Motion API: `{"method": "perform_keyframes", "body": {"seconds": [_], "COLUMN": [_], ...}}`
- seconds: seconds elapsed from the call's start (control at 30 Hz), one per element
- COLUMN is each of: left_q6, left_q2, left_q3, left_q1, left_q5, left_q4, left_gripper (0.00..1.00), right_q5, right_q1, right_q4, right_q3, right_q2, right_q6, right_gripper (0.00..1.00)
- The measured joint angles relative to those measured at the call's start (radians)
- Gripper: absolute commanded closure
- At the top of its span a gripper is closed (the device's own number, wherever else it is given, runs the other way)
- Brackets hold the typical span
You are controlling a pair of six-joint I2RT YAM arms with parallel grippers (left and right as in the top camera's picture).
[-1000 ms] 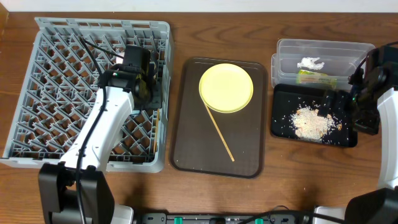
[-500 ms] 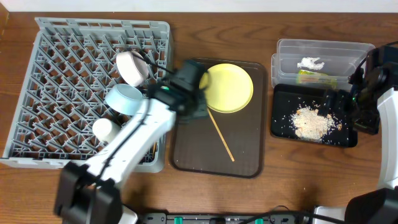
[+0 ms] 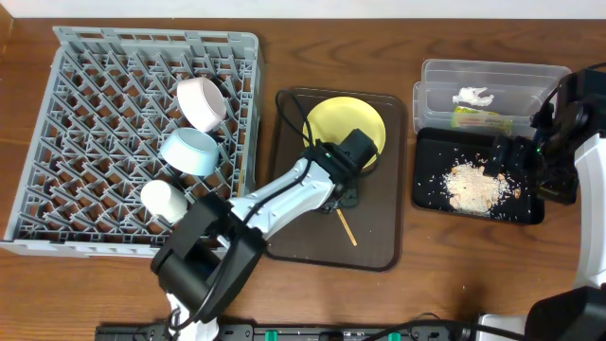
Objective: Sort waste into correct bins and load items into the dishwasher
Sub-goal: 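Pinch the second wooden chopstick on the tray with the left gripper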
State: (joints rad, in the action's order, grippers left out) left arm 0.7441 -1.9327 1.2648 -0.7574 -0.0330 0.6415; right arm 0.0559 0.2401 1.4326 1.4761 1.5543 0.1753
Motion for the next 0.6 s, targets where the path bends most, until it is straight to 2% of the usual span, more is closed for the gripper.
{"method": "perform_keyframes", "body": {"seconds": [0.27,0.4,0.6], "left_q6": [0.014,0.016,0.021], "left_q2": [-0.036,-0.041,-0.048], "left_q3": [0.000,0.002,0.013], "left_q1": [0.000,0.000,0.000], "left_q5": [0.023,0.034,0.044], "left_q4": [-0.001,0.003,0.032], "left_gripper": [0.55,0.61,0.80], "right_q5": [0.000,0.000,0.000], "right_q1": [0.000,0.000,0.000], "right_q4": [0.000,0.000,0.000], "right_q3": [0.000,0.000,0.000], "right_q2": [0.000,0.000,0.000], "right_q6": [0.000,0.000,0.000], "right_gripper": [0.01,0.01,0.01]}}
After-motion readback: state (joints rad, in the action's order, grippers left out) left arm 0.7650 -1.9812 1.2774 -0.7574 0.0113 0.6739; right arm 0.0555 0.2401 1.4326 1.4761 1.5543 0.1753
